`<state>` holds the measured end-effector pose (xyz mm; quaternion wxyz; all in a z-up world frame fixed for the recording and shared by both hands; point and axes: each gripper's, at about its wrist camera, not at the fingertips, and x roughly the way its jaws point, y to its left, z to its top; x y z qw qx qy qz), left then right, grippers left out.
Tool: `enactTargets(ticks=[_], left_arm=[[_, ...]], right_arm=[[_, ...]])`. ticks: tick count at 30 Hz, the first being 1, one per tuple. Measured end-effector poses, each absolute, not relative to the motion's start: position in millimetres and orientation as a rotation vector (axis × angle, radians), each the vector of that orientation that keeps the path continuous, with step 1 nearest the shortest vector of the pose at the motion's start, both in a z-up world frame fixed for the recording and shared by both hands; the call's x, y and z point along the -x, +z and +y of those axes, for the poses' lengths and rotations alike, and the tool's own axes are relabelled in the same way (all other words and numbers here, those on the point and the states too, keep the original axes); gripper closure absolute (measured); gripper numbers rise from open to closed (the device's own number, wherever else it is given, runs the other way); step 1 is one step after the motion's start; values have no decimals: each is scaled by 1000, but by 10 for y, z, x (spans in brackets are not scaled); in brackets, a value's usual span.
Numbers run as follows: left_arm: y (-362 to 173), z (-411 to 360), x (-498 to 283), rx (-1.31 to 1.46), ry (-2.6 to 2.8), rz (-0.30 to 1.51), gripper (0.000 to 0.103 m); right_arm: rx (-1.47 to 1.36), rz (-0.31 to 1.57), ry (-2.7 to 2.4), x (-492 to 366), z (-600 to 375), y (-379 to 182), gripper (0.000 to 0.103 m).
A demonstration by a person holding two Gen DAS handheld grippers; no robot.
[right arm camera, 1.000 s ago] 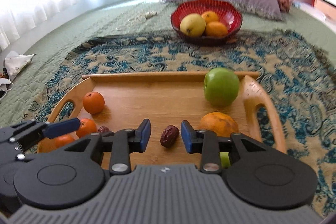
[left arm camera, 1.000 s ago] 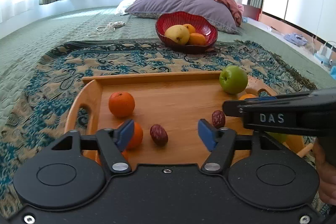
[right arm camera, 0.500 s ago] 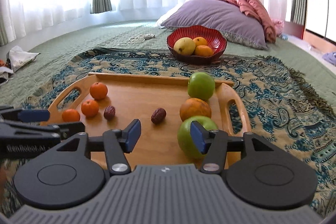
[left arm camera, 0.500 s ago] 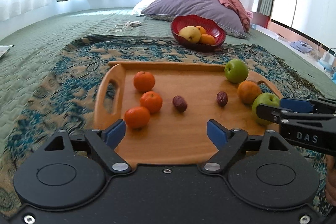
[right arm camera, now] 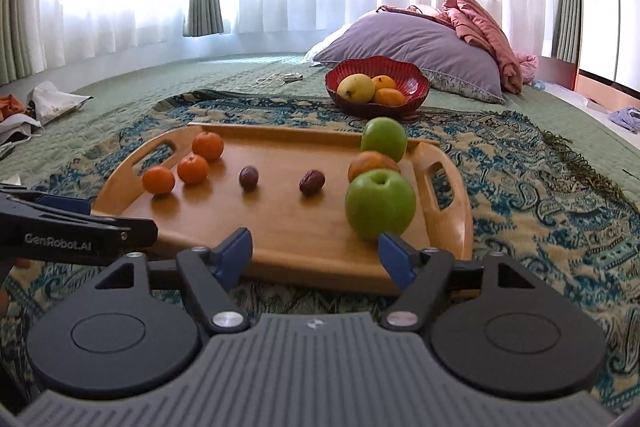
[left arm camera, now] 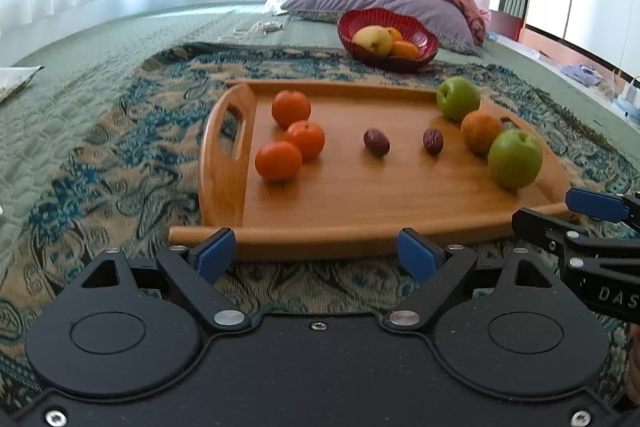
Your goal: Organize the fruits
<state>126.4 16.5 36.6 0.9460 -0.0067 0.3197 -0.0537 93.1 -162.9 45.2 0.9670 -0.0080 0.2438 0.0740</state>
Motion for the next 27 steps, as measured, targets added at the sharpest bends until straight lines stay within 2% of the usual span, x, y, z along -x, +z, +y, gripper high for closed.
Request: enactTargets(ticks=[5,18,27], left_arm=[[224,142,-1248,-14,-86,665,11],[62,153,-1317,-21,-46,684,0],[21,165,-1335,-12,-48,685,0]], right_arm=[[33,506,142,-894,-1600,308,14],[8,579,99,-1042,-1647,39,11],[21,575,92,-1048,-1617,-45,1]])
